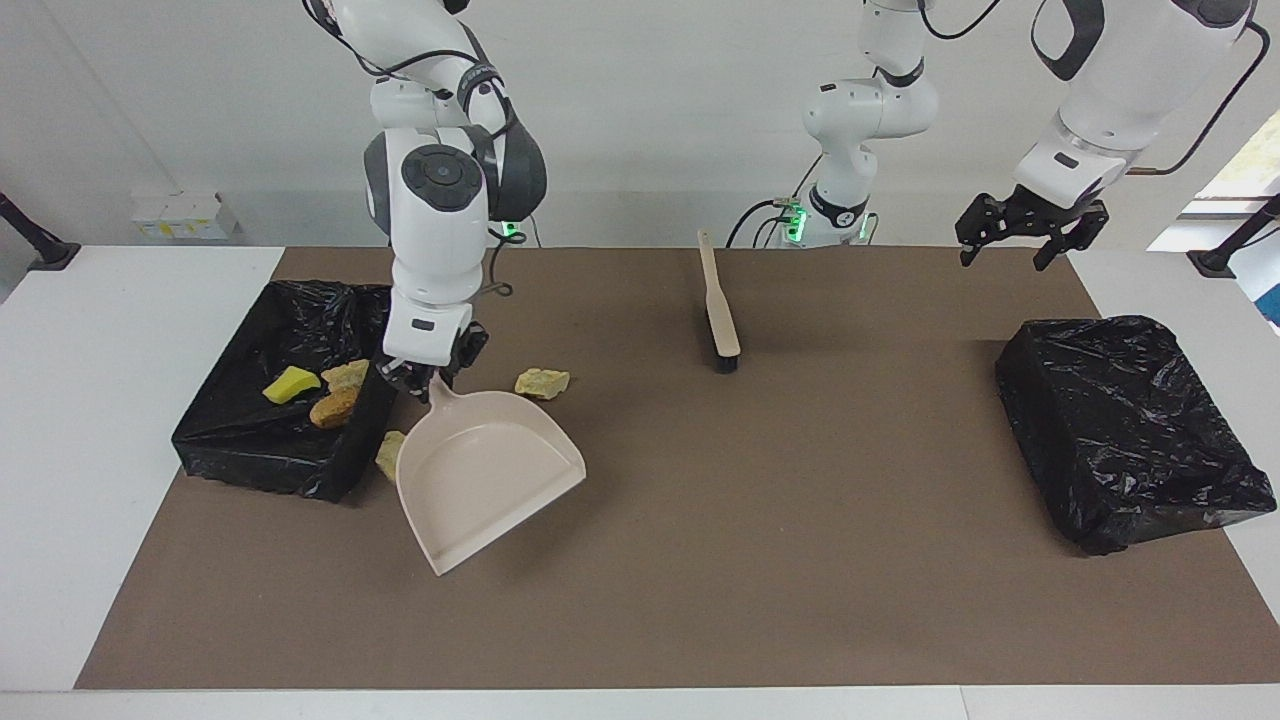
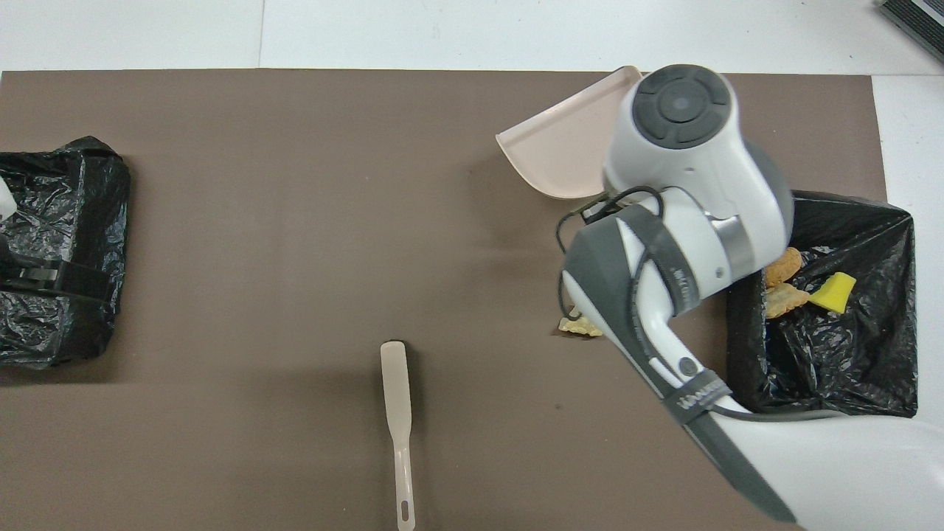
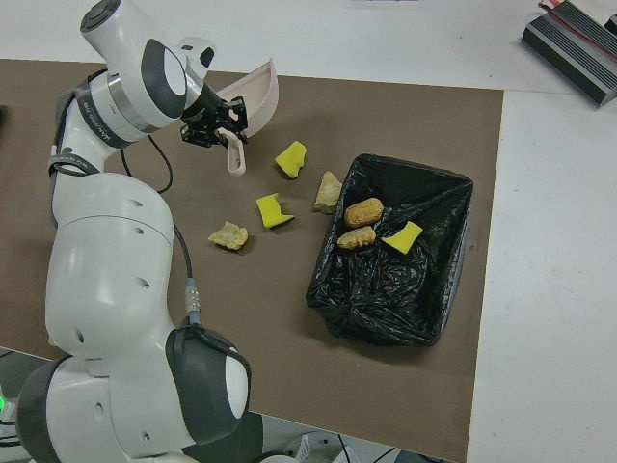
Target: Sweep and dump trash in bin
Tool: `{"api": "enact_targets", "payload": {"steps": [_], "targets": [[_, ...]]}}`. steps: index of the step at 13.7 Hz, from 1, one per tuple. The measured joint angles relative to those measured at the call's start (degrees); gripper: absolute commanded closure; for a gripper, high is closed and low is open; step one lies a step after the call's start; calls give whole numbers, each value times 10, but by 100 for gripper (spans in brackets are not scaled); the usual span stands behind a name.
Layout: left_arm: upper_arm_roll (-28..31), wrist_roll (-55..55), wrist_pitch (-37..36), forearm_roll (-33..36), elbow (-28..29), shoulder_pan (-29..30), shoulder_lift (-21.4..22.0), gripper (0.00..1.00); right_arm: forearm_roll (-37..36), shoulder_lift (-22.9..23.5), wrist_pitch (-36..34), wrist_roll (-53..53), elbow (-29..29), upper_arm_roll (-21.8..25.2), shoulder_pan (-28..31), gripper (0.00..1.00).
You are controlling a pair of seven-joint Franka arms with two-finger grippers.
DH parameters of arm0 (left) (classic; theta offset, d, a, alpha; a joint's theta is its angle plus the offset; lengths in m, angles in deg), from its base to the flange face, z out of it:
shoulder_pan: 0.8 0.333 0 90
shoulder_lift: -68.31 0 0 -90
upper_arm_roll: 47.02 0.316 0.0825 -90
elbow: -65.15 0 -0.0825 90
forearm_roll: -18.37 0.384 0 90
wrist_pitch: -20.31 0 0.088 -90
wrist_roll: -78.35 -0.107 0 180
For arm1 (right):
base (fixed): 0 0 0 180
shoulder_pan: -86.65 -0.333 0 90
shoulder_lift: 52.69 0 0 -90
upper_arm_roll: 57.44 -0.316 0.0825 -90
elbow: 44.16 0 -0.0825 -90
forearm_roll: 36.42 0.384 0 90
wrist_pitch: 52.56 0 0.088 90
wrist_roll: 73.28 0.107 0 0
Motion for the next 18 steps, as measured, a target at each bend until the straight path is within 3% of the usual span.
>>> {"api": "enact_targets", "payload": {"steps": [4, 8, 12, 16, 18], "targets": [[0, 0, 0, 0, 0, 0, 0, 0, 21, 87, 27, 218, 86, 0, -80, 100], [0, 0, 0, 0, 0, 0, 0, 0, 50, 145, 113, 371, 105, 0, -130, 100], [0, 0, 0, 0, 0, 0, 0, 0, 144, 149, 127, 397, 115, -4, -144, 100], [0, 0, 0, 0, 5, 0, 0, 0, 153, 158, 159, 402, 105, -5, -160, 100], [0, 0, 2, 0, 9, 0, 0, 0, 153, 168, 176, 402, 98, -5, -160, 93]]}}
